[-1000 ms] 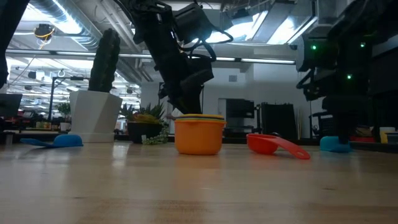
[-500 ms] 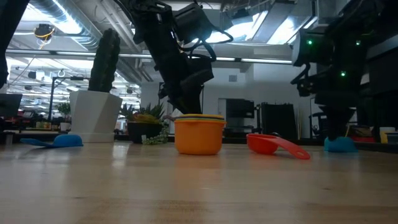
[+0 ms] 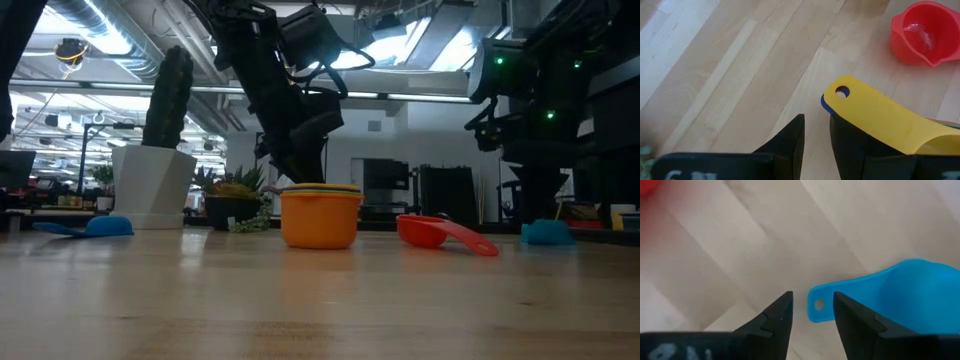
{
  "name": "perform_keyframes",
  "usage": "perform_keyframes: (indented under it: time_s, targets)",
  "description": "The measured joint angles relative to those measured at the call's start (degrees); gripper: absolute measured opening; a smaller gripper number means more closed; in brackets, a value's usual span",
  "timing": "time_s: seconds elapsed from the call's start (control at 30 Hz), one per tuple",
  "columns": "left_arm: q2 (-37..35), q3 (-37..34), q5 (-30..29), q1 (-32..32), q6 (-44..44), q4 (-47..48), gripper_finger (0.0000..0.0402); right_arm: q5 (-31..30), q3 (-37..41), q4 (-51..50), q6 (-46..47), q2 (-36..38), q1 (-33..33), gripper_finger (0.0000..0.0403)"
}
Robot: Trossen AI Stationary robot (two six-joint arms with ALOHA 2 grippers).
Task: Nest measuring cups in basket
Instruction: Stack the sky blue measuring cup on top of the yellow measuring cup
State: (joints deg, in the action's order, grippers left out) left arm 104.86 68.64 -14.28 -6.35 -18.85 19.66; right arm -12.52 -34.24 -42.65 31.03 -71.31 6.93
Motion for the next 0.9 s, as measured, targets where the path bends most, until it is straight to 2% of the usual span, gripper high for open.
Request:
perform_keyframes:
  time_s: [0.17,0.47,0.7,0.8,0.9]
  targets:
    - [0.0,0.0,0.0,0.0,0.0,0.0,0.0085,-4.4,0.0,0.2,0.0,-1.1,-2.0,0.0145]
    - [0.0,0.0,0.2,0.0,0.0,0.0,0.0085,-4.4,-0.1,0.3,0.2,-7.2,-3.2,0.0145]
    - [0.0,0.0,0.2,0.0,0.0,0.0,0.0085,-7.4,-0.3,0.4,0.0,-11.8,-3.3,0.0144]
    - [0.0,0.0,0.2,0.0,0.0,0.0,0.0085,-7.4,-0.3,0.4,0.0,-12.4,-3.3,0.0128]
    - [0.0,0.0,0.2,0.0,0.0,0.0,0.0085,-7.1,-0.3,0.8,0.0,-12.1,-3.3,0.0094]
